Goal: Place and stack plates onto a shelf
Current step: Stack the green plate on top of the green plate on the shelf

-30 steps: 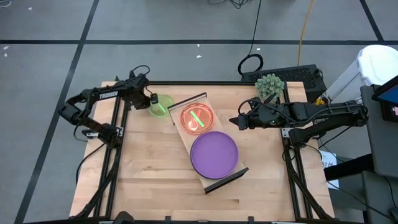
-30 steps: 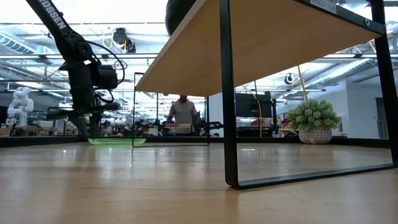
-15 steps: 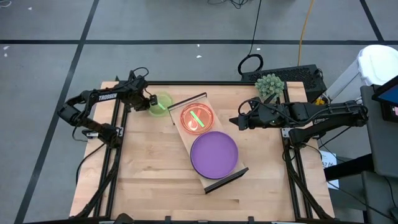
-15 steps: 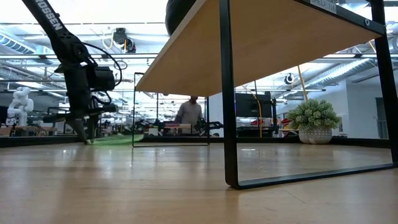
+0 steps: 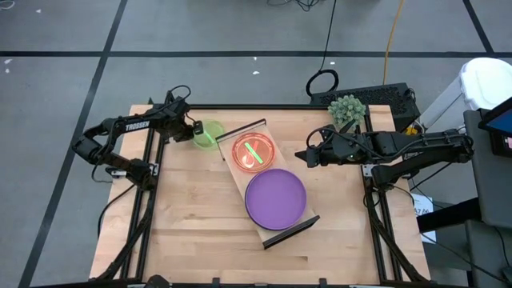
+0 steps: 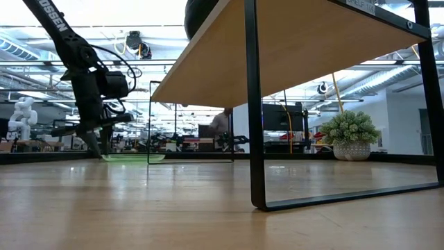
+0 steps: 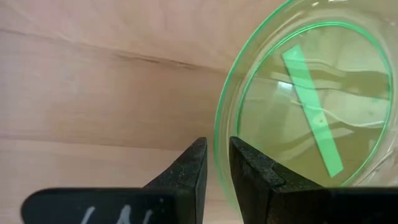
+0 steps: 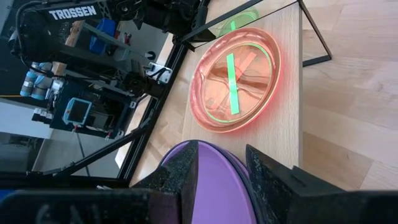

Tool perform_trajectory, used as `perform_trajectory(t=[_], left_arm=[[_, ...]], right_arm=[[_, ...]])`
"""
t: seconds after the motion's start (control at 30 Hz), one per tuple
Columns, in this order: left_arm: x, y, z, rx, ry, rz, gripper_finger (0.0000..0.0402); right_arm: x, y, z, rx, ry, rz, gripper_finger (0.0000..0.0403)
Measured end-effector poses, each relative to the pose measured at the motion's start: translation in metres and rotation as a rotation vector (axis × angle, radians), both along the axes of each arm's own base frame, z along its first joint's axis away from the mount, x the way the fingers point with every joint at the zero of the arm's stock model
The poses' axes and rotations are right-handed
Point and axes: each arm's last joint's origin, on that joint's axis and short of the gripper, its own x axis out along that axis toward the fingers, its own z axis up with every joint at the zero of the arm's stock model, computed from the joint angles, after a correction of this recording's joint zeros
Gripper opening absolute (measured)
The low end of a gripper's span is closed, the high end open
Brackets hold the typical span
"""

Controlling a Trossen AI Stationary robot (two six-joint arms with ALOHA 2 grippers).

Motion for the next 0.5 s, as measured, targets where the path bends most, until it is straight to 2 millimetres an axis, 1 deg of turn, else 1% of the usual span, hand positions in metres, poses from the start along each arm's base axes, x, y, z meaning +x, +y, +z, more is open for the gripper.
perform_trajectory(t=[0.1, 0.3, 0.5], left_arm=[[-0.0001, -0.0001, 0.0, 0.0, 0.001, -0.002, 0.0062], [0.0002, 0.0003, 0.0007, 0.01, 0.003, -0.024, 0.0008], [0.0001, 0.0004, 0.0008, 0.009, -0.001, -0.024, 0.0003]], right_arm=[[0.0, 0.0, 0.0, -0.003, 0.001, 0.002, 0.0118], [0.0, 0.0, 0.0, -0.008, 0.002, 0.005, 0.0118], [0.0, 0.0, 0.0, -0.009, 0.002, 0.005, 0.0118]])
